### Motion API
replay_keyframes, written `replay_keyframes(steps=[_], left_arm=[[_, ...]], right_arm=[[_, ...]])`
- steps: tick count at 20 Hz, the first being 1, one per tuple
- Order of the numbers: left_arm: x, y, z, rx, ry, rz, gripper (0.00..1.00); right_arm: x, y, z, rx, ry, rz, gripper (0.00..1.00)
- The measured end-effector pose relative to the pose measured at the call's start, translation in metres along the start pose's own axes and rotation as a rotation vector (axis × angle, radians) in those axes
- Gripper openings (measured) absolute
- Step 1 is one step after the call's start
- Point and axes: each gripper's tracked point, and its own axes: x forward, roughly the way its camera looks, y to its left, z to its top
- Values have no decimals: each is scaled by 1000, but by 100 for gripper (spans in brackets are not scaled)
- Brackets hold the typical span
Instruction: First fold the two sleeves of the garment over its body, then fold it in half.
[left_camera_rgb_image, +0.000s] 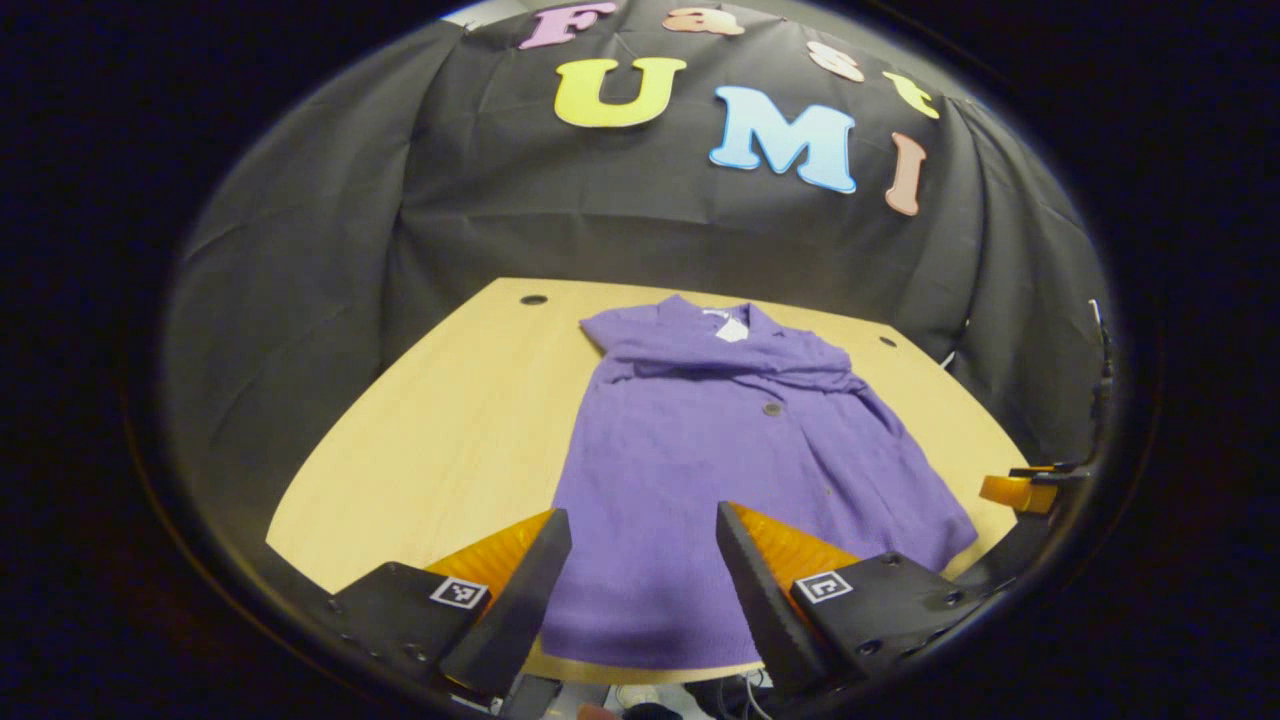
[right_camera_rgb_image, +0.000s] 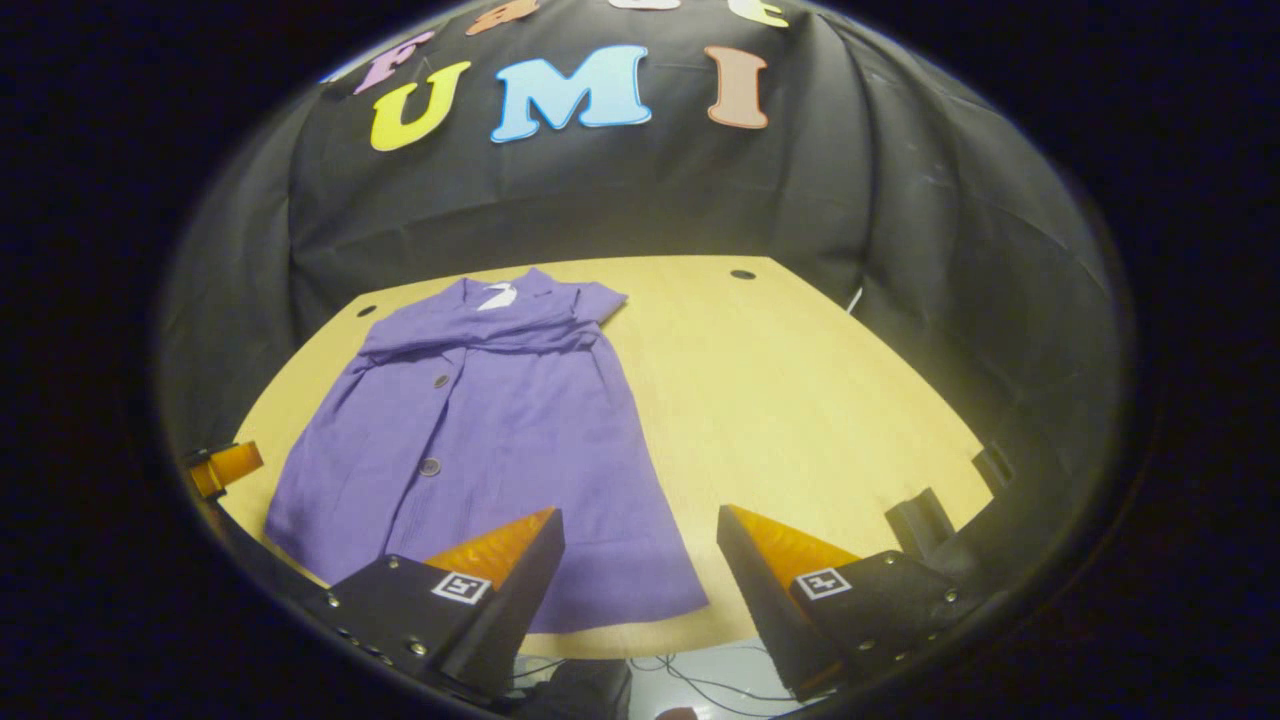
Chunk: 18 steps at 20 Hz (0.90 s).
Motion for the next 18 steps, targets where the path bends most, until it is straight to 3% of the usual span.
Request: replay_keyframes(steps=[10,14,18], left_arm=[[-16,29,-66,-34,101,-26,97],[-10,28,-85,-9,143,-21,96],[-6,24,-92,21,161,-17,97]], right_arm=[[16,-7,-32,42,79,-3,94],[23,-8,-42,121,111,0,94],[24,-5,-51,122,135,5,94]])
